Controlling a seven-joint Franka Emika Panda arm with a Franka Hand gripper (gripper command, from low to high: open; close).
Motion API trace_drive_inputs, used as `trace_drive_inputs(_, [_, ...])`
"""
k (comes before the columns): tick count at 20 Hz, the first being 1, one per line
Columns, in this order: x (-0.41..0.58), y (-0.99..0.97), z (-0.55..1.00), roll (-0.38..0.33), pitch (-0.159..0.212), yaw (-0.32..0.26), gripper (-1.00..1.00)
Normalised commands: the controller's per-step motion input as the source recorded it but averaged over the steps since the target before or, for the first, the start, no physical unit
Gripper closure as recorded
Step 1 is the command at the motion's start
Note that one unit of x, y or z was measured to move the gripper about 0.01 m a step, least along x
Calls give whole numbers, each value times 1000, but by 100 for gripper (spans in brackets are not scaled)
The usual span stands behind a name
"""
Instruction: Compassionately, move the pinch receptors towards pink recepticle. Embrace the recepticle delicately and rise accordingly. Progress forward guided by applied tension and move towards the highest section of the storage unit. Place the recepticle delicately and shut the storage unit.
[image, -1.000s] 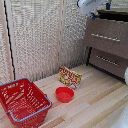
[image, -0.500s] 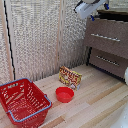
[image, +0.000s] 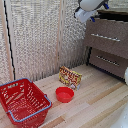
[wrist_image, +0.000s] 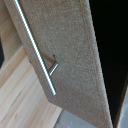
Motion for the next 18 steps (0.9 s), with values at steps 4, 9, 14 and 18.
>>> trace_drive_inputs(4, [0,314,-315,-375,1,34,-100])
trace_drive_inputs(9, [-3,266,-321,-375,23,52,-100])
trace_drive_inputs(14, [-2,-45,-342,-322,126,134,-100])
trace_drive_inputs(18, [0,-131,-336,-302,151,159,-100])
